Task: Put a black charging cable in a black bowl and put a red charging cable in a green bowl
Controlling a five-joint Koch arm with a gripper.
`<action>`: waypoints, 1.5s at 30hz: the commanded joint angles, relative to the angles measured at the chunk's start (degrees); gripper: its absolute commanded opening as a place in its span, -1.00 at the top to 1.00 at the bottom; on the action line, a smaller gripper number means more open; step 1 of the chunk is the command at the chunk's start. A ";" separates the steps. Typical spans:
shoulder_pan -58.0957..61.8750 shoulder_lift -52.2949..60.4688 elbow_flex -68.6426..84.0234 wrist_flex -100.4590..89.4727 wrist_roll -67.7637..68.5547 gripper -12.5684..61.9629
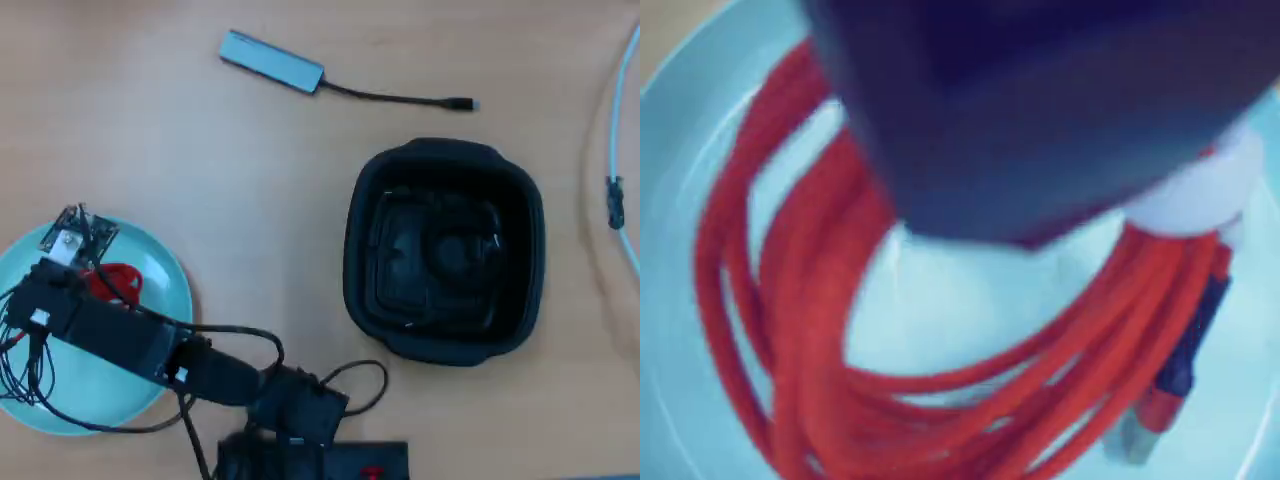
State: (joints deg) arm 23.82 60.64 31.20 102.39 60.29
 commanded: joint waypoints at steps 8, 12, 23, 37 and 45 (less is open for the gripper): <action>0.09 -2.90 -5.45 4.83 5.80 -0.16; 3.96 -1.32 -5.54 5.63 5.27 -0.17; 19.86 4.83 -6.94 4.92 -26.10 -0.16; 44.30 5.27 -0.53 4.92 -66.01 -0.15; 50.27 7.12 17.58 -5.71 -66.18 -0.15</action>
State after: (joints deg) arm 72.60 62.05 47.90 102.39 -5.27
